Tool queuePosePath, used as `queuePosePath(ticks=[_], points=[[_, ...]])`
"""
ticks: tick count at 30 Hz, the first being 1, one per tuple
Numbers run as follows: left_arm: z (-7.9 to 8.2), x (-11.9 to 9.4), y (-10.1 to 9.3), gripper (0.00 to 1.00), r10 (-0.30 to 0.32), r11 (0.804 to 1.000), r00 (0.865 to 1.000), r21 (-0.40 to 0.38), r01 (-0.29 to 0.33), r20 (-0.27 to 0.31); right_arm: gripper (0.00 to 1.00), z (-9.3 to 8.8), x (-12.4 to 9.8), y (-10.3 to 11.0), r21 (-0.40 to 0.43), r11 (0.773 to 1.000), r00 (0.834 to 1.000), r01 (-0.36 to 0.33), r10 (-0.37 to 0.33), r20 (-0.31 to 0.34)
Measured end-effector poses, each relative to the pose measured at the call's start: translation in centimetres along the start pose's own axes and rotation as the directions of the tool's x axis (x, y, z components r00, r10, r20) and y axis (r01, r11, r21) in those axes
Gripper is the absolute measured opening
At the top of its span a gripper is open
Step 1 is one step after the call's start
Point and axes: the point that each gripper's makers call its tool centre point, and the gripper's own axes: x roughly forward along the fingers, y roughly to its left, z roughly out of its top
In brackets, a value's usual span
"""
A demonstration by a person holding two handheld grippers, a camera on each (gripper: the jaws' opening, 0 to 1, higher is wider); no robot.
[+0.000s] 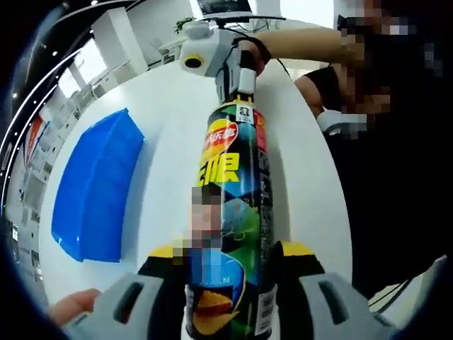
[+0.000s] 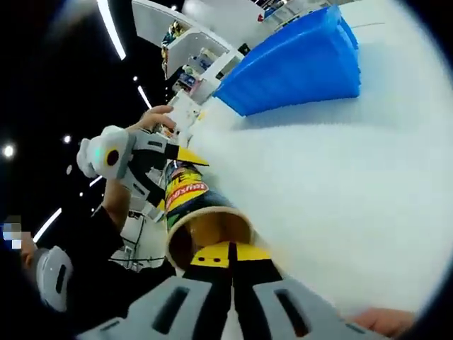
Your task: Open the lid of the chip container on the table, take out the chips, place them into the box in front of the container, and close the lid
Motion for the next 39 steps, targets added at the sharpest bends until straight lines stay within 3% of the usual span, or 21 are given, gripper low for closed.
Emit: queuePosePath(ticks=[1,3,5,6,7,11,12,14,16,21,22,23,25,34,39], points=[[-0.1,0.0,0.0,0.50,0.001,1.000,1.000,0.002,-0.001,0.004,0.01,0.1,-0.3,-0.3,0.005,1.000,1.000,0.003,-0.003,0.008],[-0.1,-0.1,0.1,0.50,0.005,1.000,1.000,0.006,-0.005,0.014,0.02,3.3,-1.8,-2.3,0.048,0.999,0.995,-0.001,-0.004,0.102],[0.0,-0.1,0.2,0.50,0.005,1.000,1.000,0.004,-0.006,0.020,0.05,3.4,-2.4,-1.2,0.135,0.989,0.989,-0.067,0.048,0.141],[-0.1,-0.1,0.2,0.50,0.005,1.000,1.000,0.003,-0.005,0.021,0.09,3.8,-3.0,0.0,0.180,0.971,0.977,-0.156,0.125,0.174],[-0.1,0.0,0.4,0.50,0.004,1.000,1.000,0.000,-0.004,0.022,0.08,3.6,-3.0,0.4,0.172,0.972,0.974,-0.160,0.127,0.187],[-0.2,0.1,0.8,0.51,0.008,1.000,1.000,-0.008,-0.007,0.019,0.07,1.8,-1.8,2.6,0.117,0.975,0.976,-0.189,0.173,0.133],[-0.4,0.2,0.9,0.52,0.006,1.000,1.000,-0.009,-0.006,0.009,0.08,2.1,-1.9,3.0,0.116,0.972,0.973,-0.206,0.190,0.131],[-0.4,0.4,0.9,0.52,0.007,1.000,1.000,-0.010,-0.007,0.012,0.15,1.3,-0.9,2.4,0.055,0.988,0.987,-0.141,0.137,0.084],[-0.7,0.6,0.7,0.53,0.007,1.000,1.000,-0.005,-0.007,0.005,0.16,1.6,-1.1,2.4,0.108,0.981,0.986,-0.162,0.157,0.057],[-1.0,0.4,0.9,0.54,0.009,0.999,1.000,-0.037,-0.008,0.017,0.08,3.9,-1.7,1.2,0.223,0.954,0.980,-0.199,0.186,0.078],[-1.0,0.4,0.8,0.54,0.009,0.999,1.000,-0.031,-0.009,0.025,0.07,3.1,-1.3,1.4,0.106,0.975,0.979,-0.196,0.189,0.077],[-1.0,0.4,0.8,0.54,0.012,0.999,1.000,-0.032,-0.011,0.026,0.05,3.2,-1.3,1.2,0.165,0.969,0.983,-0.181,0.171,0.072],[-1.0,0.4,0.7,0.54,0.015,0.999,1.000,-0.031,-0.014,0.026,0.03,2.8,-1.2,1.6,0.126,0.977,0.984,-0.173,0.165,0.070],[-0.9,0.5,0.6,0.54,0.013,0.999,0.999,-0.030,-0.013,0.032,0.00,2.9,-1.9,1.2,0.088,0.990,0.992,-0.112,0.107,0.065],[-0.8,0.5,0.5,0.54,0.016,1.000,0.999,-0.024,-0.016,0.034,0.00,1.9,-2.4,1.4,0.049,0.999,1.000,0.003,-0.005,0.029]])
